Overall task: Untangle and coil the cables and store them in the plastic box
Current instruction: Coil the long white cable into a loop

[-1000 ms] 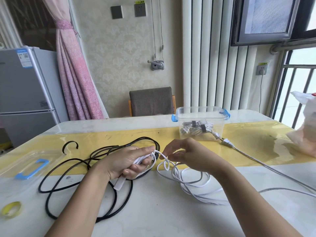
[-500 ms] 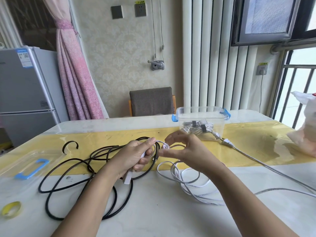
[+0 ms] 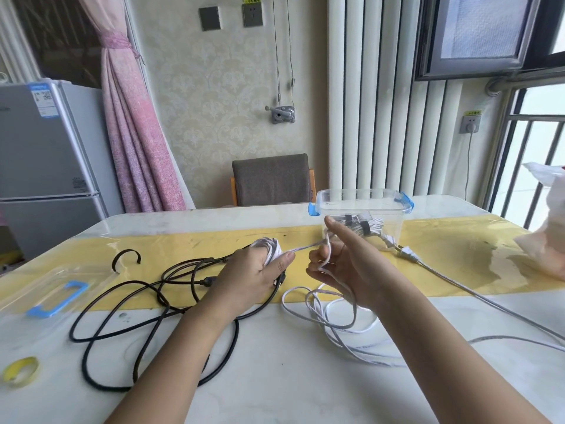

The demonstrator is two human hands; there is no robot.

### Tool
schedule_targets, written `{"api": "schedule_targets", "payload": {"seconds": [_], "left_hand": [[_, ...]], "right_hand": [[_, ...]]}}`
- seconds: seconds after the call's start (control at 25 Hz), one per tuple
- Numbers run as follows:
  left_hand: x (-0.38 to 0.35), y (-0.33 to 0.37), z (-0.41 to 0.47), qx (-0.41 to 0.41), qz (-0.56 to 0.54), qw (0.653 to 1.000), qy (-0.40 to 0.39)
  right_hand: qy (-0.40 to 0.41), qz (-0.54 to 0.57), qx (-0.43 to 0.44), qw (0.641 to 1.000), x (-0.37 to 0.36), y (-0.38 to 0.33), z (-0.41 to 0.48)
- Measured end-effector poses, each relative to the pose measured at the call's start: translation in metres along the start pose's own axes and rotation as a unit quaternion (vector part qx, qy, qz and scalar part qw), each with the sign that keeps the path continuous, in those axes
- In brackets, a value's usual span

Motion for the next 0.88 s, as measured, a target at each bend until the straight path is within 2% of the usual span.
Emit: {"api": "schedule_targets", "payload": {"seconds": [0.08, 0.2, 0.24, 0.32, 0.4, 0.52, 0.6, 0.68, 0.72, 0.76, 0.8, 0.84, 0.88], "left_hand": [[0.005, -0.001, -0.001, -0.029, 0.102, 0.994, 0.038], [0.008, -0.001, 0.001, -0.019, 0.154, 0.986, 0.055], [0.006, -0.005, 0.002, -0.007, 0.132, 0.990, 0.046], [0.000, -0.011, 0.002, 0.035, -0.011, 0.999, 0.001], [-0.005, -0.005, 0.000, 0.080, -0.182, 0.978, -0.061], [-0.005, 0.007, -0.003, 0.122, -0.359, 0.917, -0.122], [-0.009, 0.012, -0.004, 0.136, -0.497, 0.825, -0.234], [-0.015, 0.020, -0.009, 0.103, -0.592, 0.707, -0.373], [-0.017, 0.025, -0.011, 0.083, -0.619, 0.660, -0.418], [-0.018, 0.028, -0.012, 0.073, -0.637, 0.633, -0.434], [-0.019, 0.030, -0.012, 0.076, -0.651, 0.622, -0.429], [-0.021, 0.031, -0.010, 0.091, -0.653, 0.631, -0.409], [-0.021, 0.028, -0.009, 0.116, -0.639, 0.658, -0.380]], "right_hand": [[0.008, 0.029, -0.025, 0.999, 0.004, 0.000, 0.001], [-0.004, 0.051, -0.048, 0.998, 0.004, 0.002, 0.002], [-0.005, 0.032, -0.039, 0.999, 0.004, 0.002, 0.002], [0.007, -0.023, 0.006, 1.000, 0.006, 0.001, 0.005], [0.026, -0.063, 0.053, 0.996, 0.010, 0.000, 0.009], [0.011, -0.068, 0.084, 0.994, 0.011, 0.001, 0.012], [-0.011, -0.069, 0.095, 0.993, 0.007, 0.003, 0.013], [-0.017, -0.099, 0.123, 0.987, 0.005, 0.006, 0.014], [-0.015, -0.118, 0.138, 0.983, 0.005, 0.007, 0.015], [-0.008, -0.133, 0.151, 0.979, 0.005, 0.008, 0.017], [0.005, -0.143, 0.165, 0.976, 0.005, 0.009, 0.018], [0.025, -0.148, 0.178, 0.972, 0.007, 0.009, 0.019], [0.050, -0.148, 0.194, 0.969, 0.009, 0.008, 0.019]]}}
Point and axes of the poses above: each hand's wrist, its own z-axis towards the middle knuckle, its own x-axis out of the back of the hand, y = z × x, the point moved 3 cm from there along z, towards the middle knuckle, and after that the axes turned 2 degrees about z, right-handed, at the moved point
